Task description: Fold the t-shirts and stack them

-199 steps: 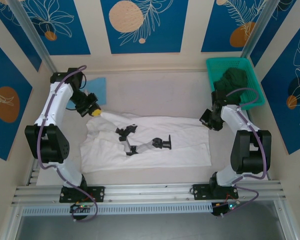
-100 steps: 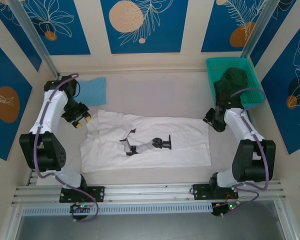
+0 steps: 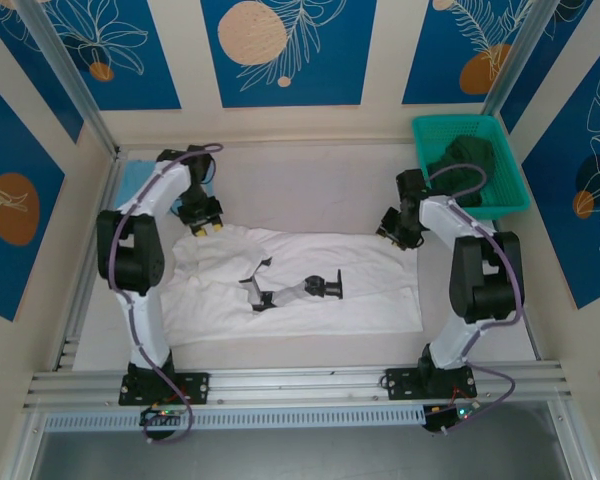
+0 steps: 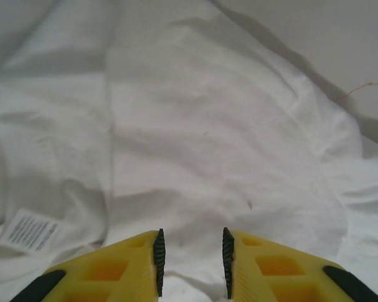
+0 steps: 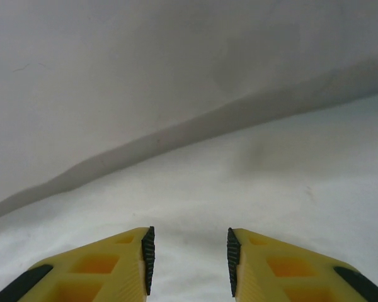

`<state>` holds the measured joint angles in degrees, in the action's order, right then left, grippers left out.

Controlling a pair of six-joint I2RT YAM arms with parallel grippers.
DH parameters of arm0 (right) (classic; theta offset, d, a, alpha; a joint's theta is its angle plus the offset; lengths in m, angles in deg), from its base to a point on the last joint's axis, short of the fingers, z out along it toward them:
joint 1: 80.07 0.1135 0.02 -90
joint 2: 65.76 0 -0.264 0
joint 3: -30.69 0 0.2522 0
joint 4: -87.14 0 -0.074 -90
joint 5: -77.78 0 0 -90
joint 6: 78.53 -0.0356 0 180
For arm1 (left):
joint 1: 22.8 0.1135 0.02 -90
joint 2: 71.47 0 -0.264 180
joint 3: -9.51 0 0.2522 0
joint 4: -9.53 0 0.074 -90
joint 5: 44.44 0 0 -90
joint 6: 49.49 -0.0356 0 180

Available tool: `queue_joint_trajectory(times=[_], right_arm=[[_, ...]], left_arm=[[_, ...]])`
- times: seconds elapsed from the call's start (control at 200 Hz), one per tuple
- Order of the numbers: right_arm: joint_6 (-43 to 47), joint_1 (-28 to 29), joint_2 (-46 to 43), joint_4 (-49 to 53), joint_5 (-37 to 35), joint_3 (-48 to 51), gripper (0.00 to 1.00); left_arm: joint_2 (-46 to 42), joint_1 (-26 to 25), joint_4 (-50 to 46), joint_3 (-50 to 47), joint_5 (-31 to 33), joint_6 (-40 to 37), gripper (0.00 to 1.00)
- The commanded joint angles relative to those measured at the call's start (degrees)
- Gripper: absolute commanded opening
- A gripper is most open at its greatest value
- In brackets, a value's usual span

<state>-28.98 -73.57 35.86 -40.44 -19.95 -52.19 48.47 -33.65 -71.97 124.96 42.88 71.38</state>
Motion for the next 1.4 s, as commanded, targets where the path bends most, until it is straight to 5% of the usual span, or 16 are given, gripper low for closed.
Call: queue_joint_trajectory(times=[0.0, 0.23, 0.485, 0.59, 0.83, 1.06, 1.395], right_arm=[[-0.78, 1.37, 4.75, 3.35, 1.20, -4.71, 0.38], [-7.21, 1.58, 12.87, 10.73, -4.14, -10.34, 0.38], [-11.36, -0.93, 13.75, 11.63, -5.50, -10.12, 0.44], [-11.26, -1.79, 14.33, 11.60, -5.47, -11.92, 0.56], [-7.47, -0.61, 11.64, 9.30, -2.30, -15.78, 0.63], [-4.13, 1.13, 4.03, 5.52, -2.18, -7.92, 0.63], [-3.55, -0.22, 4.32, 7.67, -2.73, -3.82, 0.57]], left_arm=[[4.20, -0.67, 0.65, 3.87, 5.49, -1.67, 0.30], [7.82, 0.65, 3.41, 2.31, 17.46, 2.34, 0.35], [8.69, 4.77, 5.18, -3.33, 20.41, 7.66, 0.35], [7.93, 5.78, 6.03, -4.90, 20.86, 8.58, 0.35], [4.81, 6.29, 5.30, 0.36, 17.35, 6.71, 0.35], [1.70, 4.81, 7.13, 4.63, 9.53, 4.82, 0.35], [10.15, 1.95, 5.58, 7.39, 7.10, 3.62, 0.30]])
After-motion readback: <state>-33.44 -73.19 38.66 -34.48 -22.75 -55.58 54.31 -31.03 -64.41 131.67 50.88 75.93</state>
